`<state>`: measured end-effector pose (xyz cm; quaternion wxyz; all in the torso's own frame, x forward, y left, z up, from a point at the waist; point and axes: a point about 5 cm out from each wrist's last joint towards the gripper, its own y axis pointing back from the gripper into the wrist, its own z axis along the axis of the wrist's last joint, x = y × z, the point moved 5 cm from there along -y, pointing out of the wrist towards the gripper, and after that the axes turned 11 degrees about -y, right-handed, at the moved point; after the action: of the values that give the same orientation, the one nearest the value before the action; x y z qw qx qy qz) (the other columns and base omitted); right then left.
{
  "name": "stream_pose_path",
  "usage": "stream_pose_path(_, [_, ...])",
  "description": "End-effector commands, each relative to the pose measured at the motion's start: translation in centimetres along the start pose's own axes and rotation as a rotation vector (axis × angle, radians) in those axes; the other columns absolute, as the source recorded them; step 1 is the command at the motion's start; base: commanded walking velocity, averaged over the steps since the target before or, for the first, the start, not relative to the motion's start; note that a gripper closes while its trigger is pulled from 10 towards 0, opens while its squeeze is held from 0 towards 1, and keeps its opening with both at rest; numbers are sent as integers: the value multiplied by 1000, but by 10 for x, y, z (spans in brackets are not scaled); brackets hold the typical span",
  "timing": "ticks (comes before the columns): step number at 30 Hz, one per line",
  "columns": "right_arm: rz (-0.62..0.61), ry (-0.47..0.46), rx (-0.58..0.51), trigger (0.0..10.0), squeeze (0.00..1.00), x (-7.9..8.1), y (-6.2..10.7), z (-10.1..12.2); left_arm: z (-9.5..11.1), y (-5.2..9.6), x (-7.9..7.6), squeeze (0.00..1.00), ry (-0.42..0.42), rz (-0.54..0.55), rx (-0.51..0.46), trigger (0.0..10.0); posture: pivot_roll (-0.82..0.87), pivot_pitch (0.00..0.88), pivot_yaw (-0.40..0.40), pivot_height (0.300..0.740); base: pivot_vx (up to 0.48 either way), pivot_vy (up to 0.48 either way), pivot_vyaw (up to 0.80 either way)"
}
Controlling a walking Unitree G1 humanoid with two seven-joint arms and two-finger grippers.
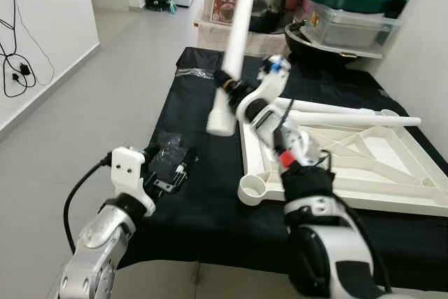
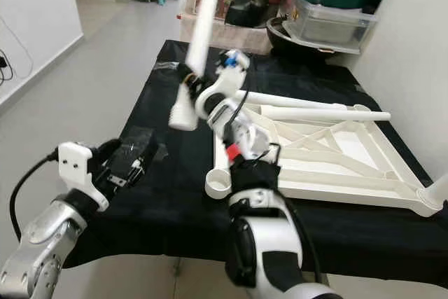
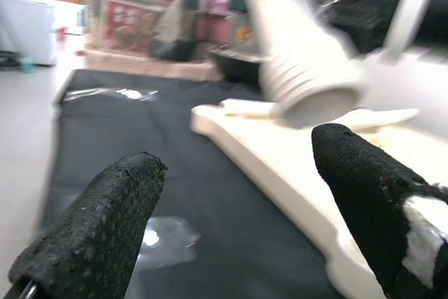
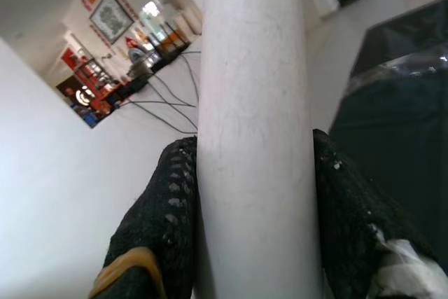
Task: Building children table
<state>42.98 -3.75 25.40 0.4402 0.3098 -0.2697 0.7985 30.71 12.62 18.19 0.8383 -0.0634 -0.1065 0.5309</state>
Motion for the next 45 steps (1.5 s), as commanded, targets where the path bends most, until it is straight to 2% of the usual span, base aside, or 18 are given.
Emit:
stream_pose_path(1, [21,6,-22,0,0,2,3,5,1,-2,-3,0,23,-36,1,10000,66,0,-130,740,0,0,0])
stream_pose_path(2, [37,-1,-11,0,0,3,7,-5,0,-6,-8,0,53,-81,2,10000,56,0,-120,740,0,0,0])
stream_pose_path(3, [37,-1,-11,0,0,3,7,-5,0,-6,-8,0,53,-81,2,10000,56,0,-120,740,0,0,0])
stream_pose_path(5, [76,3,8,0,0,10,13,-18,-1,-13,-16,0,117,-145,6,10000,45,0,-108,740,0,0,0])
stream_pose_path(8, [111,15,9,0,0,17,16,-20,-4,-16,-23,0,133,-186,18,10000,45,0,-105,740,0,0,0])
stream_pose_path(11, [142,26,8,0,0,24,18,-21,-5,-17,-23,0,136,-195,24,10000,46,0,-105,740,0,0,0])
stream_pose_path(13, [219,58,23,0,0,40,22,-26,-6,-18,-22,0,140,-200,30,10000,46,0,-105,740,0,0,0])
stream_pose_path(14, [219,58,23,0,0,40,22,-26,-6,-18,-22,0,140,-200,30,10000,46,0,-105,740,0,0,0])
stream_pose_path(16, [278,85,39,0,0,53,26,-32,-7,-18,-20,0,146,-203,37,10000,46,0,-105,740,0,0,0])
stream_pose_path(22, [348,118,78,0,0,67,32,-46,-5,-20,-21,0,162,-221,35,10000,48,0,-105,740,0,0,0])
stream_pose_path(28, [335,132,114,0,0,60,35,-58,4,-24,-31,0,184,-286,9,10000,50,0,-109,740,0,0,0])
stream_pose_path(35, [323,148,114,0,0,57,35,-59,0,-22,-41,0,186,-338,27,10000,48,0,-107,740,0,0,0])
stream_pose_path(38, [318,160,111,0,0,55,35,-59,-1,-21,-53,0,207,-380,33,10000,45,0,-104,740,0,0,0])
stream_pose_path(42, [316,170,111,0,0,53,37,-60,1,-23,-49,0,215,-362,25,10000,45,0,-104,740,0,0,0])
stream_pose_path(43, [315,176,116,0,0,51,38,-62,3,-25,-42,0,233,-334,11,10000,45,0,-106,740,0,0,0])
stream_pose_path(45, [314,178,118,0,0,50,39,-63,5,-26,-40,0,243,-324,5,10000,45,0,-106,740,0,0,0])
